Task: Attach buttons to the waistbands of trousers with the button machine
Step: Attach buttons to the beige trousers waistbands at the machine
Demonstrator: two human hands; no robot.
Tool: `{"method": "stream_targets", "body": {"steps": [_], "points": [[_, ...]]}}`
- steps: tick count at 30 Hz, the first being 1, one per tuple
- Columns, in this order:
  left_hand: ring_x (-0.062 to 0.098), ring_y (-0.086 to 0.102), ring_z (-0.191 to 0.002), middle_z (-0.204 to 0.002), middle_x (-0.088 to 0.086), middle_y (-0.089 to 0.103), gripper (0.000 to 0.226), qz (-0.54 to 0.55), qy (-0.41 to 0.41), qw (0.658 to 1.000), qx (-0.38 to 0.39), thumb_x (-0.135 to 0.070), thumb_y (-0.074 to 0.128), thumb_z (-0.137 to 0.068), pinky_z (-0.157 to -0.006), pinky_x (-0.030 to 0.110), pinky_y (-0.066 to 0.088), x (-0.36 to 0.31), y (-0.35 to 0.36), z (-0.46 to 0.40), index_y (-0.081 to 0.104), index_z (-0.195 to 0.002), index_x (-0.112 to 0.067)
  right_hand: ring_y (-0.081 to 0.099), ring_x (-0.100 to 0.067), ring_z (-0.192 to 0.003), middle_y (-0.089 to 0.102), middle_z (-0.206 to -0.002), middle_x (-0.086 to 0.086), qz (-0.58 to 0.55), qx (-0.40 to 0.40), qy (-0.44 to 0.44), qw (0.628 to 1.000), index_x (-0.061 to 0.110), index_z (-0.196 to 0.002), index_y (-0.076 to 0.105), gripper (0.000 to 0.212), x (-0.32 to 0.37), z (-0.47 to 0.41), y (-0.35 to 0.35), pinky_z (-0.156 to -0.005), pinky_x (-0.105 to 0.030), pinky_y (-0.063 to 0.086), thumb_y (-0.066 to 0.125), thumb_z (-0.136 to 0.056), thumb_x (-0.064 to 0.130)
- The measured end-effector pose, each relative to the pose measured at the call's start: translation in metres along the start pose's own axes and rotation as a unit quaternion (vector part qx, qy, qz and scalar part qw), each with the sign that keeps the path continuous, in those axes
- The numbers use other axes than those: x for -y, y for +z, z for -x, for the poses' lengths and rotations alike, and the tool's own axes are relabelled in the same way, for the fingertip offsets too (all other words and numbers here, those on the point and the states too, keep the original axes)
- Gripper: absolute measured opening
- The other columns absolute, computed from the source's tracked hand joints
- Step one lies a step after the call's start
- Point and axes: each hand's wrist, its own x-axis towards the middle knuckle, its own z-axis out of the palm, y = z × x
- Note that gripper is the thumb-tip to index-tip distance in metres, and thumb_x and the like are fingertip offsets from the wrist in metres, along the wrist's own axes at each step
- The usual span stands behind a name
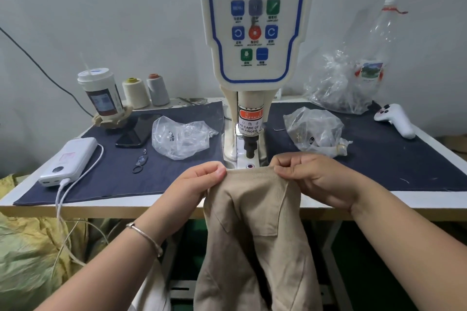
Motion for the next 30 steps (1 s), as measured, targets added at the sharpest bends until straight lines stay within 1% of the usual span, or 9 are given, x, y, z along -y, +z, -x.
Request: {"method": "stream_targets", "body": {"steps": [5,8,11,13,16,19,21,25,30], "points": [[0.006,0.045,-0.065,-0.07,-0.007,0.052,0.024,-0.049,-0.017,0.998,-0.019,-0.044,0.065,-0.084,-0.065,0.025,0.032,0.011,-0.01,-0.02,0.059,-0.074,-0.023,0.044,-0.012,-0.066,0.046,-0.075,-0.007,0.012,-0.012,0.024,1.0,0.003,-0.091,0.052,0.012,-0.014,-0.019,-0.022,-0.06,-0.025,0.033,0.052,-0.093,0.015],[0.012,0.051,-0.073,-0.077,-0.001,0.058,0.026,-0.03,-0.026,0.999,-0.023,-0.043,0.071,-0.077,-0.069,0.025,0.038,0.017,-0.011,-0.027,0.062,-0.079,-0.019,0.046,-0.012,-0.065,0.047,-0.074,-0.007,-0.021,-0.018,0.023,0.999,0.006,-0.088,0.052,0.013,-0.024,-0.026,-0.03,-0.057,-0.023,0.035,0.058,-0.091,0.017],[0.016,0.05,-0.075,-0.077,0.003,0.057,0.02,0.0,-0.04,0.999,-0.028,-0.036,0.07,-0.082,-0.068,0.028,0.037,0.023,-0.012,-0.032,0.063,-0.079,-0.017,0.046,-0.021,-0.074,0.047,-0.085,-0.014,-0.048,-0.041,0.016,0.998,0.003,-0.096,0.054,0.02,-0.036,-0.033,-0.031,-0.064,-0.029,0.036,0.059,-0.085,0.019],[0.015,0.048,-0.07,-0.074,0.002,0.055,0.017,0.021,-0.048,0.998,-0.031,-0.033,0.066,-0.084,-0.064,0.027,0.034,0.027,-0.012,-0.034,0.063,-0.077,-0.018,0.043,-0.027,-0.079,0.045,-0.091,-0.017,-0.063,-0.056,0.012,0.996,-0.001,-0.098,0.054,0.026,-0.043,-0.036,-0.032,-0.069,-0.032,0.035,0.06,-0.082,0.019],[0.009,0.048,-0.064,-0.071,-0.002,0.054,0.016,0.038,-0.049,0.998,-0.026,-0.031,0.064,-0.085,-0.059,0.022,0.036,0.031,-0.014,-0.034,0.062,-0.075,-0.019,0.042,-0.027,-0.077,0.047,-0.086,-0.015,-0.068,-0.061,0.005,0.996,0.0,-0.083,0.055,0.017,-0.048,-0.037,-0.032,-0.068,-0.032,0.033,0.058,-0.08,0.017],[0.009,0.047,-0.063,-0.07,-0.003,0.054,0.016,0.033,-0.046,0.998,-0.023,-0.031,0.064,-0.085,-0.059,0.022,0.034,0.033,-0.014,-0.034,0.063,-0.074,-0.019,0.049,-0.016,-0.067,0.052,-0.072,-0.008,-0.064,-0.074,-0.014,0.995,0.005,-0.068,0.053,0.014,-0.052,-0.035,-0.032,-0.065,-0.029,0.036,0.056,-0.077,0.015],[0.009,0.046,-0.063,-0.069,-0.003,0.054,0.016,0.033,-0.042,0.998,-0.022,-0.031,0.064,-0.085,-0.06,0.022,0.034,0.034,-0.013,-0.033,0.063,-0.074,-0.019,0.051,-0.014,-0.068,0.053,-0.071,-0.008,-0.059,-0.083,-0.032,0.994,0.005,-0.067,0.054,0.013,-0.055,-0.035,-0.031,-0.066,-0.027,0.039,0.055,-0.076,0.014],[0.006,0.05,-0.061,-0.068,-0.004,0.055,0.016,0.045,-0.034,0.998,-0.026,-0.027,0.064,-0.085,-0.056,0.014,0.041,0.035,-0.011,-0.034,0.064,-0.072,-0.018,0.056,-0.015,-0.07,0.057,-0.072,-0.009,-0.082,-0.104,-0.055,0.99,0.007,-0.067,0.063,0.014,-0.059,-0.036,-0.029,-0.067,-0.022,0.045,0.053,-0.076,0.012],[0.006,0.05,-0.058,-0.066,-0.005,0.056,0.016,0.07,-0.036,0.996,-0.036,-0.028,0.064,-0.084,-0.052,0.014,0.041,0.034,-0.011,-0.034,0.063,-0.07,-0.02,0.056,-0.018,-0.073,0.057,-0.076,-0.013,-0.105,-0.122,-0.051,0.986,0.002,-0.071,0.062,0.01,-0.058,-0.036,-0.029,-0.069,-0.024,0.046,0.058,-0.076,0.01]]}}
